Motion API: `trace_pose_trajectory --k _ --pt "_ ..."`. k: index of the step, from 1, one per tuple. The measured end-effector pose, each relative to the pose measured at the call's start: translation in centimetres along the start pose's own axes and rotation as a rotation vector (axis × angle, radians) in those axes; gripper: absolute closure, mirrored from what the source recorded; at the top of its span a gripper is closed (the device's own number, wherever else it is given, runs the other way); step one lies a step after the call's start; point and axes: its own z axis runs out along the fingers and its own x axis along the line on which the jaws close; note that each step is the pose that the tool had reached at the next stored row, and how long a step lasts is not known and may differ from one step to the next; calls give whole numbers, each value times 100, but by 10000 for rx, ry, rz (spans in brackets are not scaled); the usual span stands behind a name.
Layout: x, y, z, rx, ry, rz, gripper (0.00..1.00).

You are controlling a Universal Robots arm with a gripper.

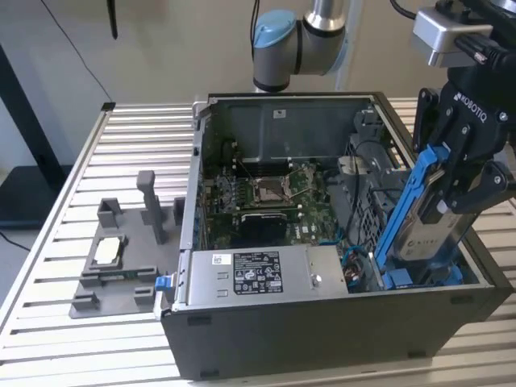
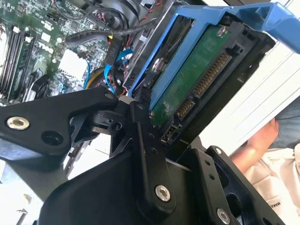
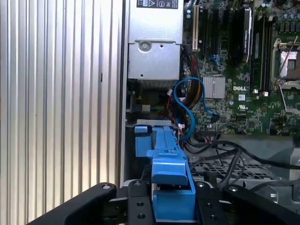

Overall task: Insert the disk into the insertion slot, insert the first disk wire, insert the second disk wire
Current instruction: 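Insert the disk into the insertion slot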

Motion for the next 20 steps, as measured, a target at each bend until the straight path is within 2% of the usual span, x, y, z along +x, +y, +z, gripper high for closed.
trace_pose_trajectory --k 2,6,9,16,17,18,19,20 --pt "-1 -1 22 1 -40 -3 67" --pt "-1 -3 70 1 -220 -8 67" --pt "-1 -5 114 2 -301 -13 67" --pt "-1 -5 114 2 -300 -19 66" --pt "-1 -5 114 2 -300 -20 60" --pt "-1 -5 114 2 -299 -20 60" --pt "-1 -5 114 1 -299 -20 53" --pt "-1 -5 112 1 -299 -20 53"
